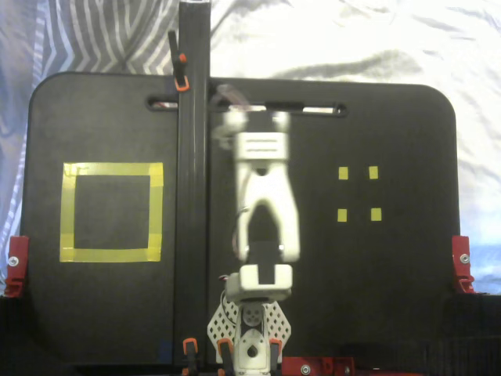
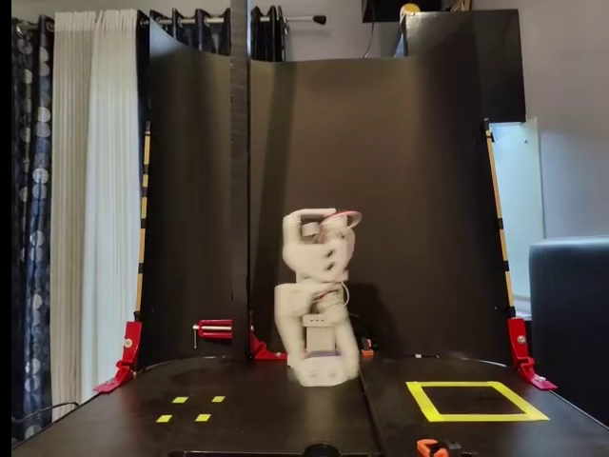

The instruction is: Grasp a block and put it in the designated area.

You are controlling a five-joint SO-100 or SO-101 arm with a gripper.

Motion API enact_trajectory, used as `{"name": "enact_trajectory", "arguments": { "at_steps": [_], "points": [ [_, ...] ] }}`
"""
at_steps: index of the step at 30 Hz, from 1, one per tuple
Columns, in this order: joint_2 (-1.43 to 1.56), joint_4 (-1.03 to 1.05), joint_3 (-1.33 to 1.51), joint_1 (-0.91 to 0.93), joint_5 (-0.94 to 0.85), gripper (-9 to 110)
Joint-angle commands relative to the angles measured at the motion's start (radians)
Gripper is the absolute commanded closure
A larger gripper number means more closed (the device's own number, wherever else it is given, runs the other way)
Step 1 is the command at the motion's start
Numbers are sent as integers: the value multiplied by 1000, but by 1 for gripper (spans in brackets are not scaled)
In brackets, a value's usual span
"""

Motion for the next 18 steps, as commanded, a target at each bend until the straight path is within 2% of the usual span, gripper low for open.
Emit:
{"name": "enact_trajectory", "arguments": {
  "at_steps": [1,18],
  "points": [
    [72,25,-3,-80,58,84],
    [104,26,86,-468,376,84]
  ]
}}
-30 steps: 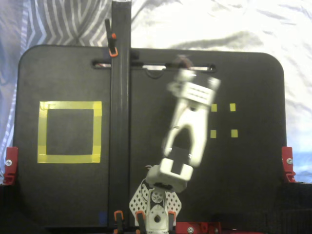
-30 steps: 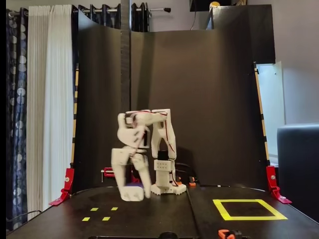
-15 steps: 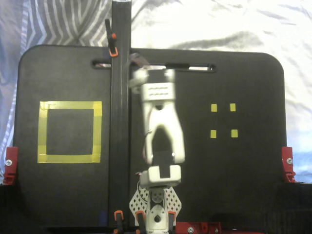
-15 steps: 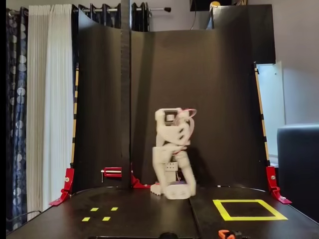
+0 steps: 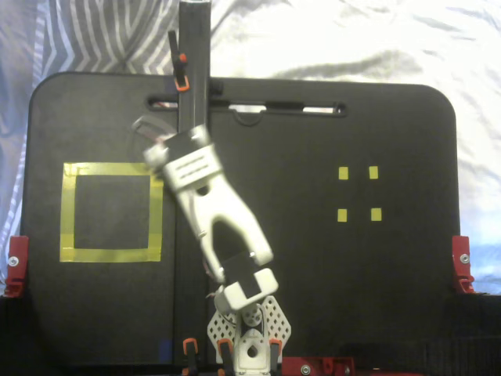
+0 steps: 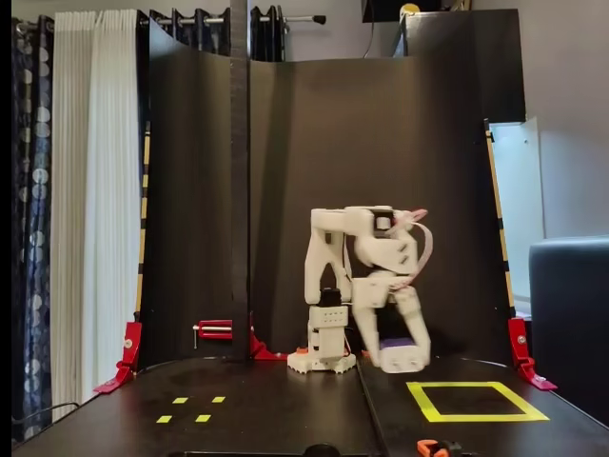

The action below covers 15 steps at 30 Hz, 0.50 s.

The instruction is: Grasp a block and put it in the designated area.

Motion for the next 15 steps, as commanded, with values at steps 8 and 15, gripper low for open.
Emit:
{"name": "enact_trajectory", "arguments": {
  "at_steps": [8,15],
  "points": [
    [57,-21,18,-193,158,84],
    [54,-66,67,-314,262,84]
  ]
}}
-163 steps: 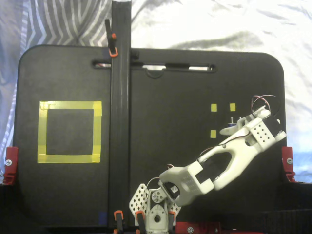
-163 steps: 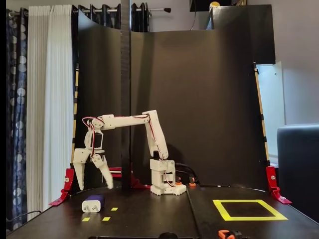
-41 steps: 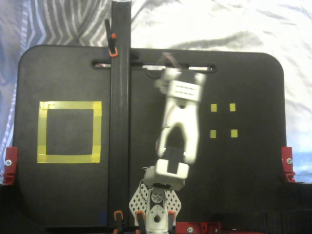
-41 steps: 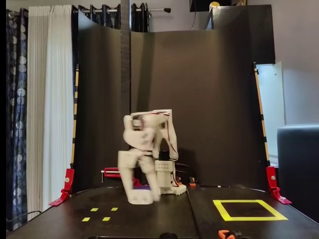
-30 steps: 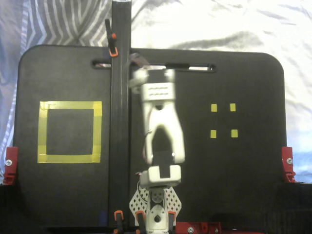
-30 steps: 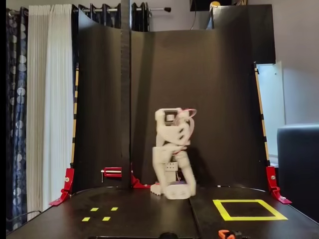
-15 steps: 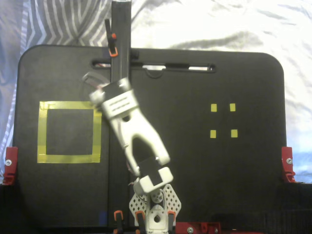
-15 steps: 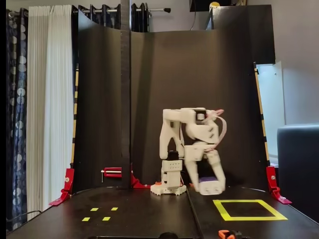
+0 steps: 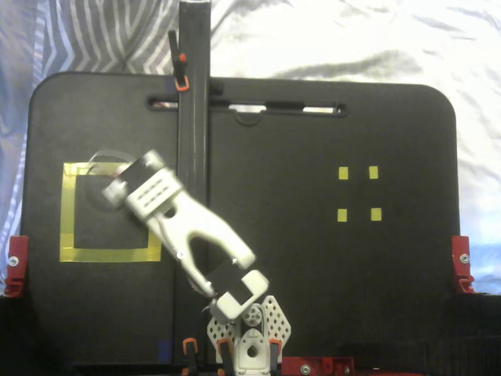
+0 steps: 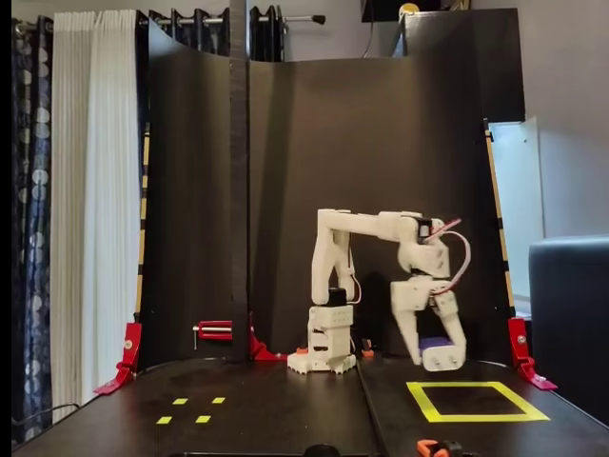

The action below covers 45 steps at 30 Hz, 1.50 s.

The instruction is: Grasp a block and put it in the designated area.

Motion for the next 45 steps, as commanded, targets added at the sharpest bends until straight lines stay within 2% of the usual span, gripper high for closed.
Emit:
{"name": "enact_trajectory", "arguments": {
  "at_steps": [1,28,45],
  "points": [
    [51,-25,12,-49,29,84],
    [-152,-232,64,-97,78,84],
    [-235,-264,72,-100,75,84]
  ]
}}
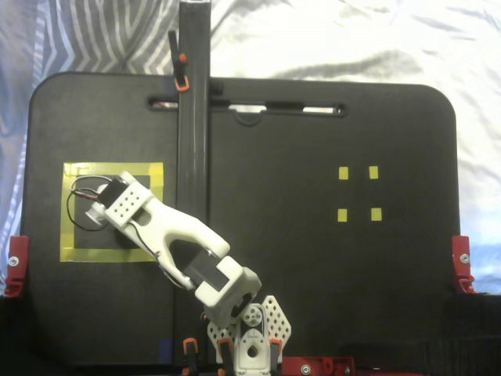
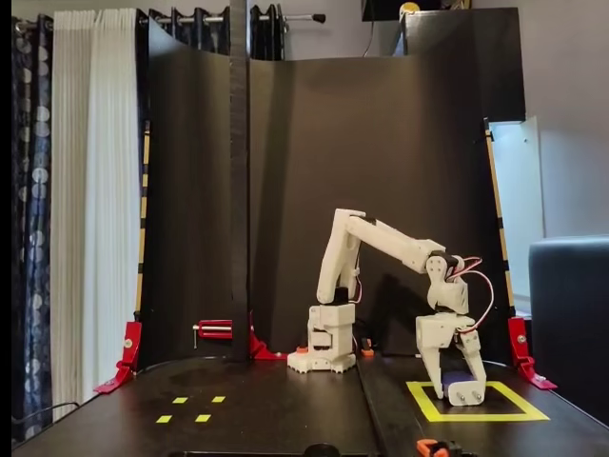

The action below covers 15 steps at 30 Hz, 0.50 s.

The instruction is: Grasp a block and put it in the designated area.

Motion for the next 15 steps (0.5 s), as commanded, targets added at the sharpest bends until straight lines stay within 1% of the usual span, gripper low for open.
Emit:
{"name": "enact_trajectory", "arguments": {
  "at_steps": [1,6,15],
  "points": [
    [-8,-11,0,2,3,84],
    [-8,-11,0,3,2,84],
    [3,-3,-3,8,0,69]
  ]
}}
